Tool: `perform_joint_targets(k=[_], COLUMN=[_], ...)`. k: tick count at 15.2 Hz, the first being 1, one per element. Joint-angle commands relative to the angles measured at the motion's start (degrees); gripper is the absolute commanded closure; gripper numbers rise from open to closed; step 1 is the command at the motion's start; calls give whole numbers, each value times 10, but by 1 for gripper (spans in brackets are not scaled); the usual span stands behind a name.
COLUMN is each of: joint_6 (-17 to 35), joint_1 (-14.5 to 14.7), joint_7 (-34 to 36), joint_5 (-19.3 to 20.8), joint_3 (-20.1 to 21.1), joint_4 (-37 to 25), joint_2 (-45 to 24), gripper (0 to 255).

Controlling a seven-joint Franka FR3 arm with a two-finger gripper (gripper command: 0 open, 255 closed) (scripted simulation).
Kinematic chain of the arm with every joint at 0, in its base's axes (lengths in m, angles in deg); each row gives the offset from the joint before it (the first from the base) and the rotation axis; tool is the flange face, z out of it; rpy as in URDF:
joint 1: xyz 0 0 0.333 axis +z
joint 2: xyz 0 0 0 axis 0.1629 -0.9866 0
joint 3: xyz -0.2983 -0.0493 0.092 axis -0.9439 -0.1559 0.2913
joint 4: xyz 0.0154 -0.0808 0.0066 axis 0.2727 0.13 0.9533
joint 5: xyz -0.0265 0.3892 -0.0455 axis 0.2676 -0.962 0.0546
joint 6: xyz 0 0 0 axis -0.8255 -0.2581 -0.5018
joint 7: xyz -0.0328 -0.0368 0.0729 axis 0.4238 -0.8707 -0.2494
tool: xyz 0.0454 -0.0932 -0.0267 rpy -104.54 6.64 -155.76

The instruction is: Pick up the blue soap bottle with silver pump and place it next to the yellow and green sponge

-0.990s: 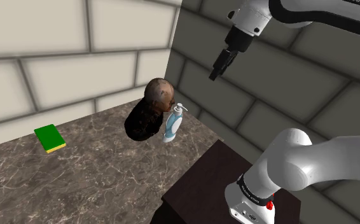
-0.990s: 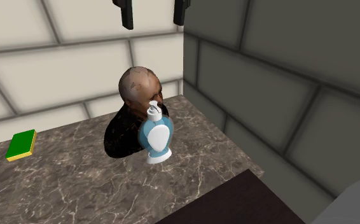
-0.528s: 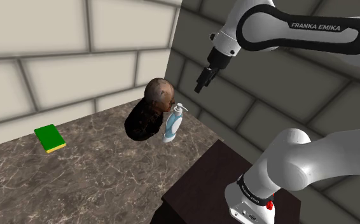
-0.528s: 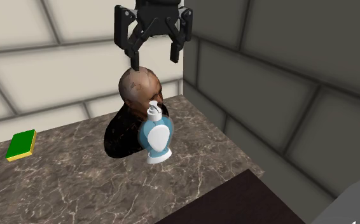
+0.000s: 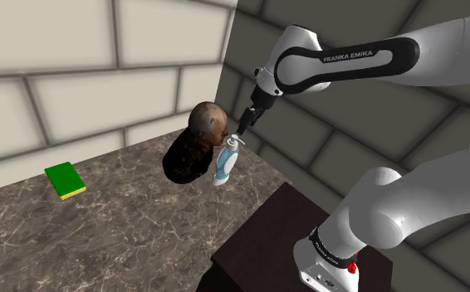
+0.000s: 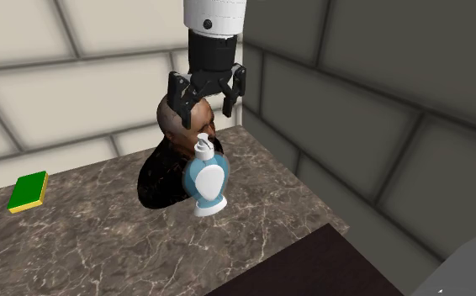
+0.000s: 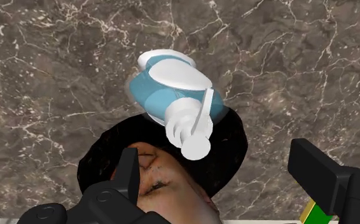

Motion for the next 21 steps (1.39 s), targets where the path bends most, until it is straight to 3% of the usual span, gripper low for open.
perform_joint_targets(k=[1,10,18,19,21], joint_6=[47,141,146,146,146], joint_1=[6,17,18,18,18], joint_7=[-8,-29,-30,-30,-30], joint_5=[-9,-32,-33,-33,-33], joint_3=[-3,-9,-9,-9,-9], joint_4=[7,22,23,23,23], joint_2=[-38,-118,-122,-122,-122], gripper=[0,0,0,255,255])
